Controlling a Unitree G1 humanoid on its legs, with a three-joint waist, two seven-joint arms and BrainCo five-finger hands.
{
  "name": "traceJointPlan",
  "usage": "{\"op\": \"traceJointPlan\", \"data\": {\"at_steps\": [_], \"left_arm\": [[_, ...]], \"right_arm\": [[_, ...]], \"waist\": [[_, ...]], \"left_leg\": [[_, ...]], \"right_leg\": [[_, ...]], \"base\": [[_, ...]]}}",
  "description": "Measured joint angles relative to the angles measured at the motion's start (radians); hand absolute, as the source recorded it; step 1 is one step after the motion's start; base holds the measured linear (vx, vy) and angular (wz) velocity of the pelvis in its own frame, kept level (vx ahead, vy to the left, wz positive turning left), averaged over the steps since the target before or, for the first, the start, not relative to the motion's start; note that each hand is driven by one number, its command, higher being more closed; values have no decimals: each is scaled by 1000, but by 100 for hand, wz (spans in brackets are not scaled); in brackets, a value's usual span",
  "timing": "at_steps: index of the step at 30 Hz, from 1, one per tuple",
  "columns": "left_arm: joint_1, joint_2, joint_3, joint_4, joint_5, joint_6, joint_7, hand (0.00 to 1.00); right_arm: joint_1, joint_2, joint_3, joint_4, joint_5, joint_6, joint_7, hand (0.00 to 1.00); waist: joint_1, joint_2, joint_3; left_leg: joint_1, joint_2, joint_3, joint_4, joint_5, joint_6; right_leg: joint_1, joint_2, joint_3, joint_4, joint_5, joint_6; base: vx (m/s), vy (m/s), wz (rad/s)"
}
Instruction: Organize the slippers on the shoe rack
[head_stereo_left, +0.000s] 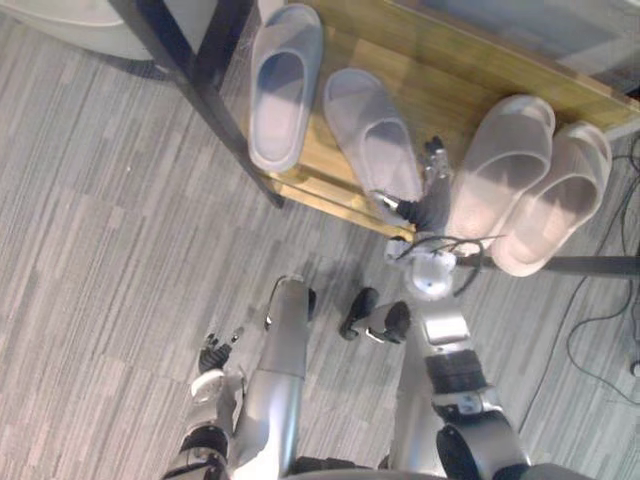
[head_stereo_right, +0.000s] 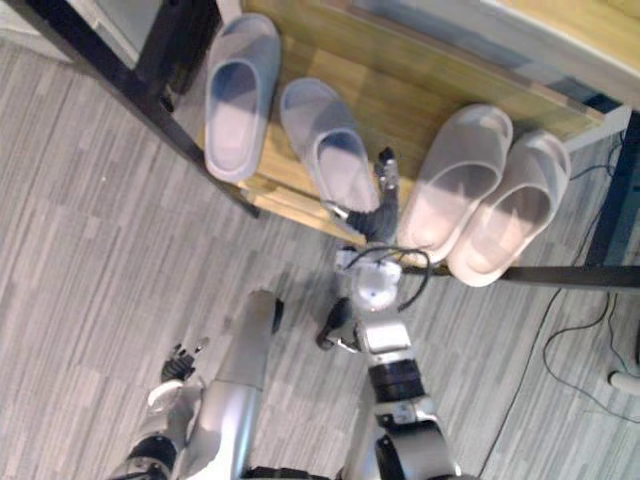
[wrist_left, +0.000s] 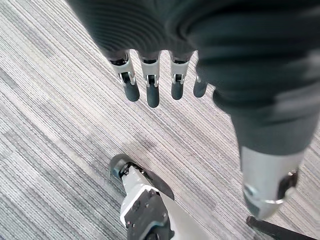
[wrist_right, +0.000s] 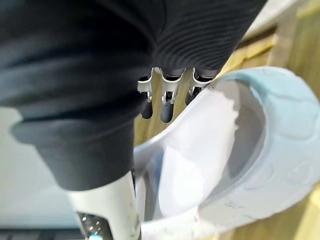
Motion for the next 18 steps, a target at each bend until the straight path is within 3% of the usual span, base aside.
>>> {"op": "traceJointPlan", "data": {"at_steps": [10, 18], "left_arm": [[-3, 1, 22, 7, 13, 5, 7, 0], [-13, 3, 27, 13, 23, 7, 26, 0]], "right_arm": [[8, 23, 65, 30, 144, -61, 22, 0], [-7, 18, 165, 37, 176, -58, 46, 0]], "waist": [[-8, -7, 4], [-2, -9, 9]], "left_leg": [[5, 4, 10, -1, -4, 7], [5, 5, 9, -3, -6, 8]], "right_leg": [[4, 1, 5, -6, 2, 3], [4, 1, 2, -7, 2, 3]], "base": [[-4, 21, -2], [-2, 3, 0]]}}
